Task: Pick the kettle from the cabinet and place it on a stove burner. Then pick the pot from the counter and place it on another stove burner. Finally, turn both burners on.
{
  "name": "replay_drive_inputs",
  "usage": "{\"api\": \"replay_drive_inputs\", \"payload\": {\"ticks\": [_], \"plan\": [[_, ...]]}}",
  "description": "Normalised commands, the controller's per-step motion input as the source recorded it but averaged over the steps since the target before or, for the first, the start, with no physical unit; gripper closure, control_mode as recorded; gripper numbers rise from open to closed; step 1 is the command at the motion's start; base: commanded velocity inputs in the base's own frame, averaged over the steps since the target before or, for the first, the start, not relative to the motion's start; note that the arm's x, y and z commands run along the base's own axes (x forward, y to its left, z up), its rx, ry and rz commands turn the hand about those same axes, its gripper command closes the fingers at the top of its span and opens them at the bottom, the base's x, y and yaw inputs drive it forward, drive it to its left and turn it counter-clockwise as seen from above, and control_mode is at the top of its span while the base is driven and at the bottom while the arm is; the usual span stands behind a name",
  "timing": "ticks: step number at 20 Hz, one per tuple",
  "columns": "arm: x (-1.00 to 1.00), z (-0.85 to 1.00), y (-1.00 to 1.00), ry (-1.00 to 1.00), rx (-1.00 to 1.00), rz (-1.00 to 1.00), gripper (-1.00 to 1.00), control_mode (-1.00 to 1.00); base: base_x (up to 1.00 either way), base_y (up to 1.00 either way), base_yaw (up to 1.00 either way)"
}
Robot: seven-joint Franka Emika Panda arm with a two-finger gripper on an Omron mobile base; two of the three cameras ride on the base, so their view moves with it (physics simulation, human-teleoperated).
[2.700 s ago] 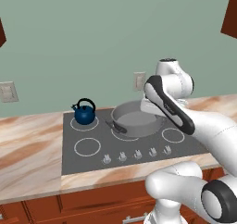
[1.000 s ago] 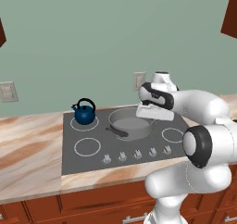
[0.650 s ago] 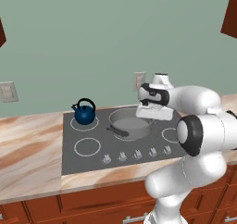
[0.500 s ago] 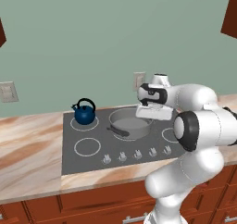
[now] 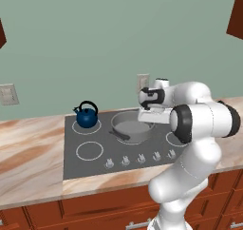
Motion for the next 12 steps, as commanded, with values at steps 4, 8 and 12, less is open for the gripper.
{"api": "replay_drive_inputs", "payload": {"ticks": [4, 8, 12], "plan": [[0.24, -0.23, 0.00, 0.00, 0.00, 0.02, 1.00, -1.00, 0.00, 0.00, 0.00], [0.08, -0.21, 0.00, 0.02, 0.00, 0.02, 1.00, -1.00, 0.00, 0.00, 0.00], [0.10, -0.17, 0.00, 0.01, 0.00, 0.02, 1.00, -1.00, 0.00, 0.00, 0.00]]}}
